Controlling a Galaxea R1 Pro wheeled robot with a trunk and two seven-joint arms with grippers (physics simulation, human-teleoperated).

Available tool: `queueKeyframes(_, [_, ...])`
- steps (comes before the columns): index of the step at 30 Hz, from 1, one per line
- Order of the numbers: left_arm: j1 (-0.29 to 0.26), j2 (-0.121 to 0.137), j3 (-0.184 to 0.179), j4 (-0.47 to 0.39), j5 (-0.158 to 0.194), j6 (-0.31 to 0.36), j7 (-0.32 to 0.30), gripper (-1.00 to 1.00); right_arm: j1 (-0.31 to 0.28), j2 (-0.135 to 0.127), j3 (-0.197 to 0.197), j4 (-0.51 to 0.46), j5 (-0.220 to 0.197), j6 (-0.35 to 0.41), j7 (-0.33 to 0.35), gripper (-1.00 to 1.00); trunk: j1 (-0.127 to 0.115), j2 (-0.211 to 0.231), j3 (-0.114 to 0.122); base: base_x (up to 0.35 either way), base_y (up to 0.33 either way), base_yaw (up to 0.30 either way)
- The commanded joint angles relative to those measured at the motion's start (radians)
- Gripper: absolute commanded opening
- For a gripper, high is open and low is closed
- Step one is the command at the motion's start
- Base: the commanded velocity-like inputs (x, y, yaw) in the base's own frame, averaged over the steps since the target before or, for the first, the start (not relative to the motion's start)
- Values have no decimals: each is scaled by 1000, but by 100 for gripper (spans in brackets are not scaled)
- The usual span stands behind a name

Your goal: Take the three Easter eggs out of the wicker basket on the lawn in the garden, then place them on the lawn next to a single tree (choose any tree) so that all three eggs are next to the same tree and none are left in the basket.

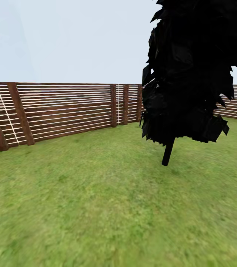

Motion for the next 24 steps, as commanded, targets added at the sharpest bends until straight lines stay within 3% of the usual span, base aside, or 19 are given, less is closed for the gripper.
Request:
queueKeyframes(1, [6, 6, -6, -1, -3, -6, 1, 100, -6, -6, 3, 6, 4, -6, 2, 100, 0, 0, 0, 0, 0, 0])
queueKeyframes(7, [37, 38, -7, -7, 1, -12, 2, 100, -40, -28, 0, 20, 4, -4, 1, 100, 0, 0, 0, 0, 0, 0])
queueKeyframes(14, [37, 27, -9, -12, -3, -12, 2, 100, -80, -24, 32, 20, 34, -37, -4, 100, 0, 0, -3, 0, 0, -192])
queueKeyframes(15, [37, 28, -9, -13, -2, -12, 2, 100, -92, -24, 57, 20, 58, -87, -4, 100, 0, 0, -3, 0, 0, -279])
queueKeyframes(18, [37, 28, -9, -16, -3, -12, 2, 100, -92, -26, 58, 20, 34, -83, -2, 100, 0, 0, -3, 0, 0, -282])
queueKeyframes(24, [37, 28, -9, -16, -3, -12, 2, 100, -92, -28, 57, 20, 31, -83, -2, 100, 0, 0, -3, 0, 0, -284])
